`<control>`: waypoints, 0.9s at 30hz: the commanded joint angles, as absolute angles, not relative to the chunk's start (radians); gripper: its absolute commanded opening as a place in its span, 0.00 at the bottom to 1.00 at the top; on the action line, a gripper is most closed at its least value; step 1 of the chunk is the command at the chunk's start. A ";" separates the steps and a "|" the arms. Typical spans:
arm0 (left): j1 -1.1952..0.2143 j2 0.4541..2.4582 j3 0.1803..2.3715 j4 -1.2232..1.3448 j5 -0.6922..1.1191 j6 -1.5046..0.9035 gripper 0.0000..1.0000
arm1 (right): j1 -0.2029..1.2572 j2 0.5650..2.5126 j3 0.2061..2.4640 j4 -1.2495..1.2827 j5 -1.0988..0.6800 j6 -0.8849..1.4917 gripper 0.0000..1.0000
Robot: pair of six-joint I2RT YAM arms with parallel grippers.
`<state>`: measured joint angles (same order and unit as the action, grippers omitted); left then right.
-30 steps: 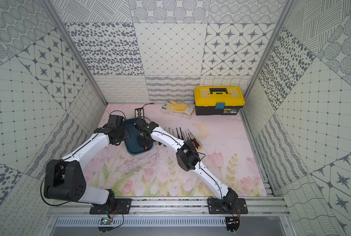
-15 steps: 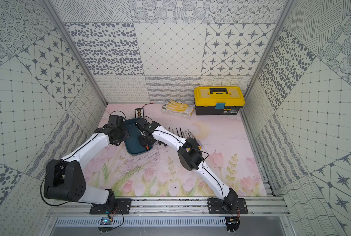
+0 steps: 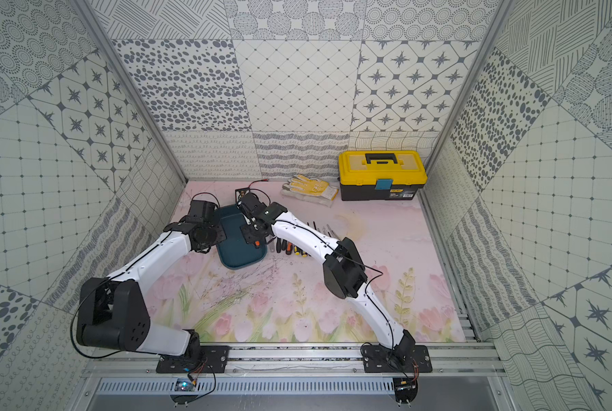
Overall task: Take out the screwdriver from the storage box
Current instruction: Place the screwdriver at the center of the board.
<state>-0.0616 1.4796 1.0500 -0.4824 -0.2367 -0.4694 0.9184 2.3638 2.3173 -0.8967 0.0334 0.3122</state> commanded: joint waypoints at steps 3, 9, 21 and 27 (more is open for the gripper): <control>-0.053 1.470 1.060 -0.478 -0.311 -0.482 0.00 | 0.908 2.246 2.262 -0.818 0.095 0.287 0.00; -0.038 1.444 1.076 -0.509 -0.356 -0.458 0.00 | 0.891 2.220 2.233 -0.799 0.087 0.298 0.00; 0.000 1.405 1.104 -0.545 -0.390 -0.425 0.00 | 0.877 2.329 2.247 -0.804 0.072 0.387 0.00; 0.025 1.391 1.102 -0.543 -0.368 -0.433 0.00 | 0.879 2.445 2.340 -0.854 0.047 0.409 0.00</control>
